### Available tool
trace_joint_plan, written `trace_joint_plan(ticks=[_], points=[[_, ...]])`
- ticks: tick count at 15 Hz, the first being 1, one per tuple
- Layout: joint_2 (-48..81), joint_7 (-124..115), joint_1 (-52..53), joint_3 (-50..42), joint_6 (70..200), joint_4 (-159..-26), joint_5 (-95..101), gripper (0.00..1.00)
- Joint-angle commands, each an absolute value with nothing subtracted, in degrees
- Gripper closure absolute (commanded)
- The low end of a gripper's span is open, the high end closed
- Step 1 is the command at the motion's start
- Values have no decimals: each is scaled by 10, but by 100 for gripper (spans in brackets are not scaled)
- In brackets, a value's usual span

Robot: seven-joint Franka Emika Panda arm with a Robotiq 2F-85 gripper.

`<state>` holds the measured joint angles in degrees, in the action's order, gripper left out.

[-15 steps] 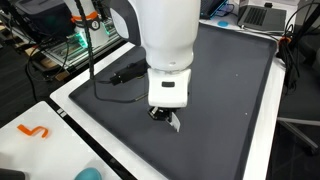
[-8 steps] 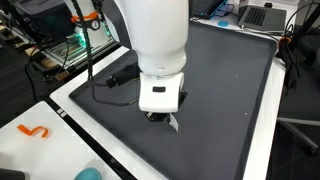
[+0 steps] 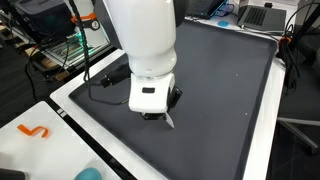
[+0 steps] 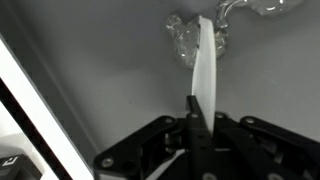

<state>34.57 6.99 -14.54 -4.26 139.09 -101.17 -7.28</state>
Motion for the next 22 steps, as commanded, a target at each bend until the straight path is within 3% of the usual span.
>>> trace_joint_plan(ticks=[1, 22], points=[[359, 68, -141, -51, 1393, -1073, -61, 99], [346, -28, -96, -109, 1396, -1108, 10, 99]])
